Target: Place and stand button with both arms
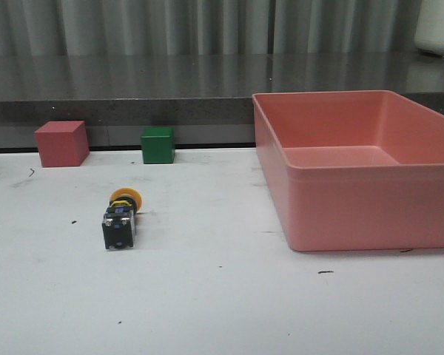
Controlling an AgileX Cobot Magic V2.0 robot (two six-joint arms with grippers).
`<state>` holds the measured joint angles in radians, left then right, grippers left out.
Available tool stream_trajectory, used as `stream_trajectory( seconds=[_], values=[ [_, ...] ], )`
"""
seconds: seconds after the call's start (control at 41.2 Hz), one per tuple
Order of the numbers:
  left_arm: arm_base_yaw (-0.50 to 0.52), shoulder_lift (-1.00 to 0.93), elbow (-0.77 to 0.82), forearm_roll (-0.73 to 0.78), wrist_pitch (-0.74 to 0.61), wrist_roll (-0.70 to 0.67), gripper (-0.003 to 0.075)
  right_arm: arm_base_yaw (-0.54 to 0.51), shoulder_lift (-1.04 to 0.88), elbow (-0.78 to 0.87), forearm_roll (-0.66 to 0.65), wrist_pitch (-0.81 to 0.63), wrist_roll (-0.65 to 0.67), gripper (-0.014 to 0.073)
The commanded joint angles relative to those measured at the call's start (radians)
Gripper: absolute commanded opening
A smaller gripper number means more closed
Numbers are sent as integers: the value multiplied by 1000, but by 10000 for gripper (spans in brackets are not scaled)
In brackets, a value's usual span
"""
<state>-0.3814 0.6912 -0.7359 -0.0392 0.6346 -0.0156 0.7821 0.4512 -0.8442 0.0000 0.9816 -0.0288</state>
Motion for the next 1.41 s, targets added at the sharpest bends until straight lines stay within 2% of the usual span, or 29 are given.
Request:
stream_trajectory(
  seconds=[0.0, 0.388, 0.558, 0.703, 0.946, 1.092, 1.286, 1.383],
  values=[
    [-9, 2, -34, -9, -68, 1, 494, -1, 4, -21, -11, -83, -12, 436],
    [-9, 17, -41, -17, -128, 1, 494, -1, 4, -22, -11, -74, -12, 436],
    [-9, 114, -149, -17, 10, 1, 510, -1, 4, -22, -11, -74, -12, 436],
    [-9, 243, -241, -17, 109, 1, 598, -1, 4, -22, -11, -73, -12, 436],
    [-9, 495, -339, -23, 157, -8, 602, -1, 4, -22, -11, -73, -12, 436],
    [-42, 636, -401, -12, 168, -66, 601, -1, 4, -22, -11, -73, -12, 436],
    [-119, 820, -519, 125, 253, -280, 600, -1, 4, -22, -11, -73, -12, 436],
    [-143, 909, -580, 142, 291, -323, 600, -1, 4, -22, -11, -73, -12, 436]
  ],
)
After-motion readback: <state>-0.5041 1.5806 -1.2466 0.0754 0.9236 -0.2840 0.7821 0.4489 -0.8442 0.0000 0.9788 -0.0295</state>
